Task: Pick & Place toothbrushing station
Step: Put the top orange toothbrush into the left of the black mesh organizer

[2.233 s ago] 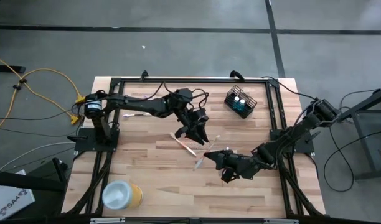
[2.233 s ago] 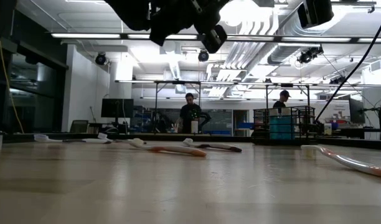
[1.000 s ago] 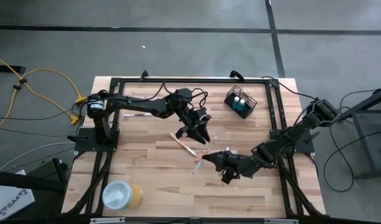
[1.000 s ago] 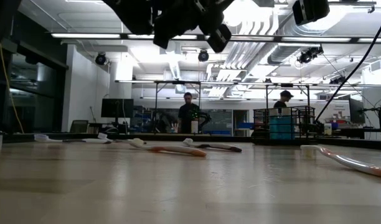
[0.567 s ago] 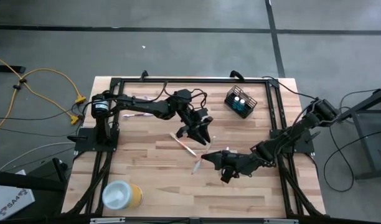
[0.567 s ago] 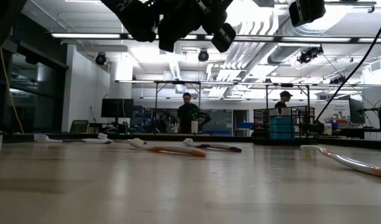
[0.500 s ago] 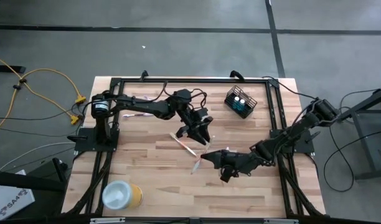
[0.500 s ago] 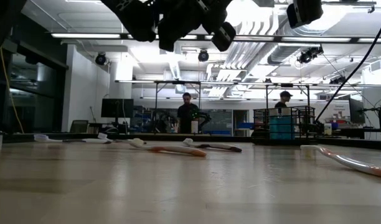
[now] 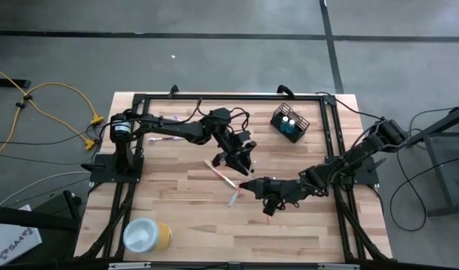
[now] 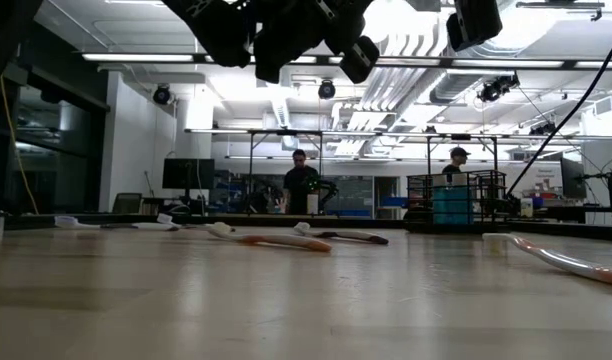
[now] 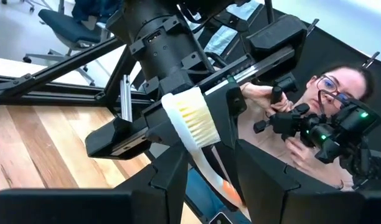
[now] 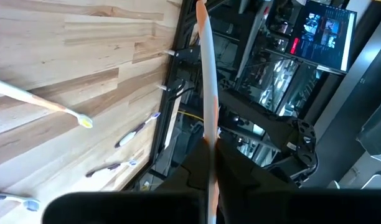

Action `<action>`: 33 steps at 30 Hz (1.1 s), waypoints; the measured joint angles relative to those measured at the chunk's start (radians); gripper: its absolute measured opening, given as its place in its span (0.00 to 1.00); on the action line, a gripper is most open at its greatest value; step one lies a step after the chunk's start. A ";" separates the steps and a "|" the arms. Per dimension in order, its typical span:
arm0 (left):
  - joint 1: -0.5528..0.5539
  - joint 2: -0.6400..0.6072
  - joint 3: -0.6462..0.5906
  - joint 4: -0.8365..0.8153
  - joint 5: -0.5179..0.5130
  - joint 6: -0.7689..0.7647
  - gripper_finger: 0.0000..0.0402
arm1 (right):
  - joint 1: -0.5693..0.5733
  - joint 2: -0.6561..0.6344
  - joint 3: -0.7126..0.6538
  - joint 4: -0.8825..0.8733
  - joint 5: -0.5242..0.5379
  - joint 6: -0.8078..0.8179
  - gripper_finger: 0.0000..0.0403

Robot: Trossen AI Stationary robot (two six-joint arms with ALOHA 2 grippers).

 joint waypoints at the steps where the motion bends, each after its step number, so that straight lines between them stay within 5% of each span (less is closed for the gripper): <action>1: 0.000 0.000 0.000 0.000 0.000 0.000 0.32 | 0.000 0.000 0.000 0.000 0.000 -0.002 0.01; 15: -0.002 0.000 0.000 -0.003 -0.007 -0.020 0.21 | -0.025 0.000 0.001 0.000 0.010 -0.017 0.01; 33: 0.001 0.000 0.000 0.000 -0.023 -0.023 0.20 | -0.003 0.000 0.001 -0.003 0.014 0.004 0.01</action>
